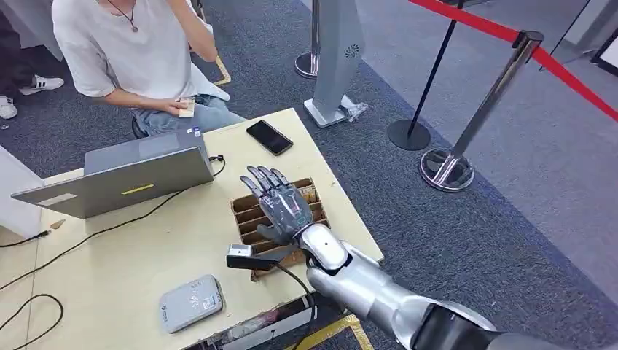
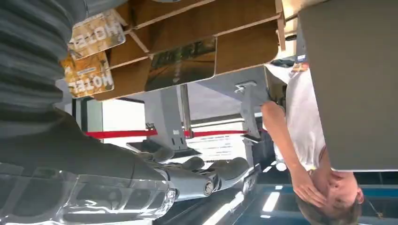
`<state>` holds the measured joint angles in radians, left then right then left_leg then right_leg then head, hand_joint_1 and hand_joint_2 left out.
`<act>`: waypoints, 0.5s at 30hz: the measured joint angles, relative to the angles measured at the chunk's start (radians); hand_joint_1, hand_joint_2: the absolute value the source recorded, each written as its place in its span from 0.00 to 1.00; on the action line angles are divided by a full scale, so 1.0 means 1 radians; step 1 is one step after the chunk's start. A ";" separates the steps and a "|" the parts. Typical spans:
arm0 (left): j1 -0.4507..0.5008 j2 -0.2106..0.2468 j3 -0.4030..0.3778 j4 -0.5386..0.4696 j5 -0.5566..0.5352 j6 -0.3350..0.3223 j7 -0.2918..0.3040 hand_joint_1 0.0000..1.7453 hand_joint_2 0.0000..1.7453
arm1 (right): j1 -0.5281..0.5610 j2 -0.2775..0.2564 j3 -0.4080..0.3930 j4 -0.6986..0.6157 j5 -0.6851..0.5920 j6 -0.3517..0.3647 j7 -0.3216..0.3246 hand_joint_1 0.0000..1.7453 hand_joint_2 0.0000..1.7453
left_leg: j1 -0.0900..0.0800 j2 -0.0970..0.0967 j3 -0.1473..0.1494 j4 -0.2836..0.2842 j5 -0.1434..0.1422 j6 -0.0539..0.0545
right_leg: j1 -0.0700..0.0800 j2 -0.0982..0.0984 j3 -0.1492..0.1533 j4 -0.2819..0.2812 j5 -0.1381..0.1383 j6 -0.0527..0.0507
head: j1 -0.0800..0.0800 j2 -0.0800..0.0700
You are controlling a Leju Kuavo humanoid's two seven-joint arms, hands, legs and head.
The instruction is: Pass the card to the sensor for recognition and then transmit it.
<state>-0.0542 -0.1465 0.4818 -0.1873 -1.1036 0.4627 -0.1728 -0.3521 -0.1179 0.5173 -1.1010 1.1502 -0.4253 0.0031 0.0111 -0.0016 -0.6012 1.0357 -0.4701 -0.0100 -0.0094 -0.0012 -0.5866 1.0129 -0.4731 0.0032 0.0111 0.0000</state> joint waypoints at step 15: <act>0.002 0.000 0.000 0.000 0.010 0.008 -0.010 0.00 0.00 | 0.048 -0.036 -0.022 -0.151 0.011 0.052 -0.003 0.48 1.00 | 0.000 0.000 0.000 0.000 0.000 0.000 | 0.000 0.000 0.000 0.000 0.000 0.000 | 0.000 0.000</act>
<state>-0.0517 -0.1465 0.4818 -0.1873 -1.0933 0.4707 -0.1827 -0.3041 -0.1541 0.4955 -1.2524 1.1616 -0.3735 0.0000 0.0110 -0.0016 -0.6013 1.0357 -0.4701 -0.0100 -0.0094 -0.0012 -0.5865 1.0129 -0.4731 0.0033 0.0114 0.0000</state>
